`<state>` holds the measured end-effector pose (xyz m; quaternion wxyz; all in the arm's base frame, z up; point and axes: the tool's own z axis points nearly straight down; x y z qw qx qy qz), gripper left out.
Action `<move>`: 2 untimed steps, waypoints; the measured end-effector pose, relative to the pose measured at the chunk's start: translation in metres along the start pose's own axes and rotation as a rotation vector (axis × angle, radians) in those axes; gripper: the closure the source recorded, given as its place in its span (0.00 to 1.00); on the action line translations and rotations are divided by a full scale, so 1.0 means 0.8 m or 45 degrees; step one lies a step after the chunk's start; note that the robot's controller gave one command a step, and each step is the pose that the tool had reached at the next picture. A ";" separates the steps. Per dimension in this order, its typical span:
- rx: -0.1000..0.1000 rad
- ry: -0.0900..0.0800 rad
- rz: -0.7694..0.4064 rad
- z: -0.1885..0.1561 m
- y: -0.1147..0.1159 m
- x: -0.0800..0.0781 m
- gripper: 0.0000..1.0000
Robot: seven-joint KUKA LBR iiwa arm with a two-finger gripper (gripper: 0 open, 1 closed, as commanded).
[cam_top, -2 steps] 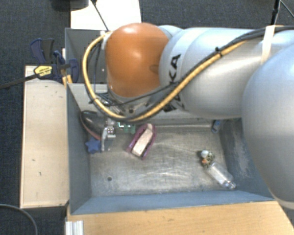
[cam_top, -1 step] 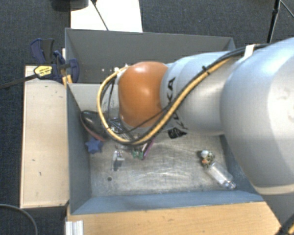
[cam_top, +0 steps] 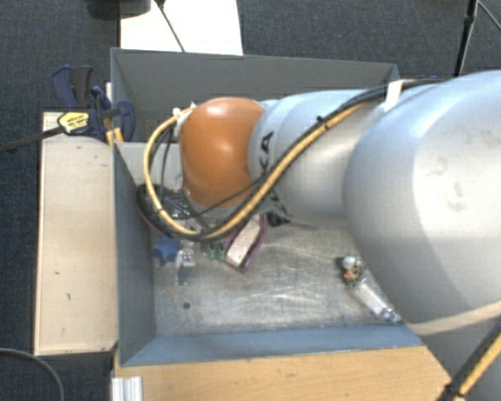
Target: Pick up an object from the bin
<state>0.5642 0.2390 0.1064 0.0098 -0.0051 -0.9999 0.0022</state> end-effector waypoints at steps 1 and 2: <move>-0.007 -0.025 0.012 -0.002 -0.002 -0.005 1.00; -0.010 -0.037 -0.008 -0.124 -0.011 0.001 1.00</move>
Offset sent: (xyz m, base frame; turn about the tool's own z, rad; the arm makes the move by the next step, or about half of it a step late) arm 0.0000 0.0000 0.0000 0.0000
